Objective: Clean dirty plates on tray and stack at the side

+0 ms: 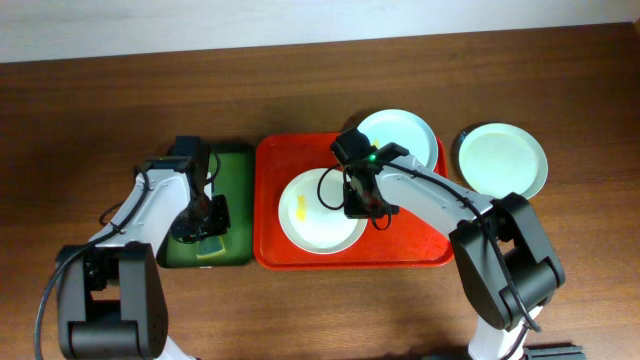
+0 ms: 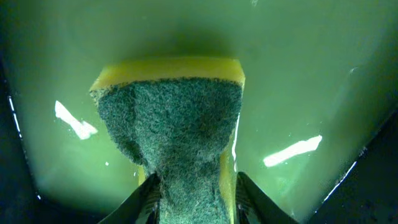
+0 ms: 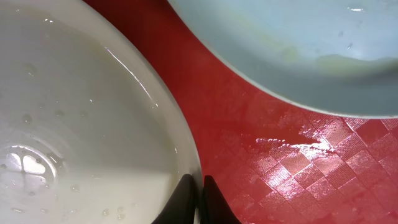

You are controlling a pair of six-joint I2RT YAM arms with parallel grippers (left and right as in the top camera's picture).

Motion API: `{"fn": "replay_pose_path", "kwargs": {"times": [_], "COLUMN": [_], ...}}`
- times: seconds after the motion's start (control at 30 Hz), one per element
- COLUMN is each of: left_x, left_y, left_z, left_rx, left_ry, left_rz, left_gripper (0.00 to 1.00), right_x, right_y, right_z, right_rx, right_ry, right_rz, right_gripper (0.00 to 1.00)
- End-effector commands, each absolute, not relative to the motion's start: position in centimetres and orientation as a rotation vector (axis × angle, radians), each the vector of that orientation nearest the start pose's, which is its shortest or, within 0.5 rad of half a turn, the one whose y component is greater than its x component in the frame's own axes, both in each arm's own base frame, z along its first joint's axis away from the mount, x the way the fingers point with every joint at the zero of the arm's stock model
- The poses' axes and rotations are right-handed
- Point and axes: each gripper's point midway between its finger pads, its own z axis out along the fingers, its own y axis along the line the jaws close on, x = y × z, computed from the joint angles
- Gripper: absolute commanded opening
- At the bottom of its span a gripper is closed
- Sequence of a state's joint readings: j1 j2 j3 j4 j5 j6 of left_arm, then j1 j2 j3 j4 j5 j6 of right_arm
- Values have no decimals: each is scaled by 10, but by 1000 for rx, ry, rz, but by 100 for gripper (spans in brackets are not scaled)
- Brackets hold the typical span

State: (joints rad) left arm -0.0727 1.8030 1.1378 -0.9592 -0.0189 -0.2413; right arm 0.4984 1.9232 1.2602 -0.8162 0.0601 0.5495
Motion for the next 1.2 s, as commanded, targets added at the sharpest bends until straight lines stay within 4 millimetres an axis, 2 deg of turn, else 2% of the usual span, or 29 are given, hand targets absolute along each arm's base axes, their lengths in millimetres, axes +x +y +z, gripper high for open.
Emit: {"fn": "replay_pose_path", "kwargs": {"times": [0.0,0.1,0.23,0.37,0.4,0.43,0.47,0.53,0.63,0.67,0.7,0.73,0.97,1.17], "left_x": [310,308,298,288,290,292,295,303,332,347,350,351,346,335], "left_y": [-14,-11,-9,-9,-9,-10,-10,-13,-14,-15,-17,-19,-35,-38], "left_z": [40,50,34,13,12,12,12,19,50,67,68,68,62,39], "left_rx": [-321,-389,-392,-392,-391,-390,-388,-357,-314,-253,-230,-202,-49,-39], "left_ry": [3107,3084,3104,3105,3096,3087,3077,3054,2940,2873,2864,2865,2870,2882], "left_rz": [25,-5,8,9,6,-2,-6,-35,-56,-64,-64,-63,112,95], "left_gripper": [45,49,46,29,22,8,0,0,0,0,0,0,0,0], "right_x": [323,323,323,323,323,323,323,324,323,323,323,323,323,324], "right_y": [160,159,159,160,160,160,160,160,160,160,160,160,160,160], "right_z": [13,13,13,13,13,13,13,13,13,13,13,13,13,13], "right_rx": [82,83,83,84,84,84,84,84,84,84,84,84,88,84], "right_ry": [3024,3022,3023,3021,3021,3021,3021,3019,3021,3021,3021,3021,3021,3020], "right_rz": [-59,-62,-63,-61,-61,-60,-60,-59,-54,-54,-54,-54,-55,-54], "right_gripper": [5,5,5,4,5,4,5,4,15,15,10,5,4,4]}}
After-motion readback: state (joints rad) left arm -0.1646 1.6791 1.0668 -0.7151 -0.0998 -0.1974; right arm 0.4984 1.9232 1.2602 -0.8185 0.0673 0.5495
